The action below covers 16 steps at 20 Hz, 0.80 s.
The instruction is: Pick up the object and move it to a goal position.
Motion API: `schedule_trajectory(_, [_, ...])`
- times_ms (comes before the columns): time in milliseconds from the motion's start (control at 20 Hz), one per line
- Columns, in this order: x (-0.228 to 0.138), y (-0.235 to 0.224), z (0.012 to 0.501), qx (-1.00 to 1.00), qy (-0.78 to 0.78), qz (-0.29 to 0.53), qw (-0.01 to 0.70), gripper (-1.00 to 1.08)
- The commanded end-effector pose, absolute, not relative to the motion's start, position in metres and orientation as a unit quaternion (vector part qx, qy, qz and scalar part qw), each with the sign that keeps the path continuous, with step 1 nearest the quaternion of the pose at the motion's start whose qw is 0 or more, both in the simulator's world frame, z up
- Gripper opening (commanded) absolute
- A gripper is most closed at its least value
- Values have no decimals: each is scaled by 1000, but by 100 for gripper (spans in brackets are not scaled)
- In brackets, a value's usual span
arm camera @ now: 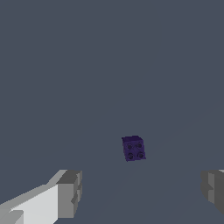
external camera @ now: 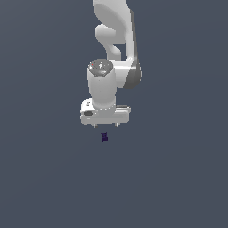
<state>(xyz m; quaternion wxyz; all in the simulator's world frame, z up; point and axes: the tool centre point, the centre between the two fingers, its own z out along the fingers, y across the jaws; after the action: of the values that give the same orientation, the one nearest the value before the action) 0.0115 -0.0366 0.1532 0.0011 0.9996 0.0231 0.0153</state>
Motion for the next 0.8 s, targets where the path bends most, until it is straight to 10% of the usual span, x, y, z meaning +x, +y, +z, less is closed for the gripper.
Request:
schedule_trajectory(0, [10, -41, 135, 999, 37, 11, 2, 100])
schedule_trajectory(750, [0, -54, 73, 996, 85, 0, 0, 100])
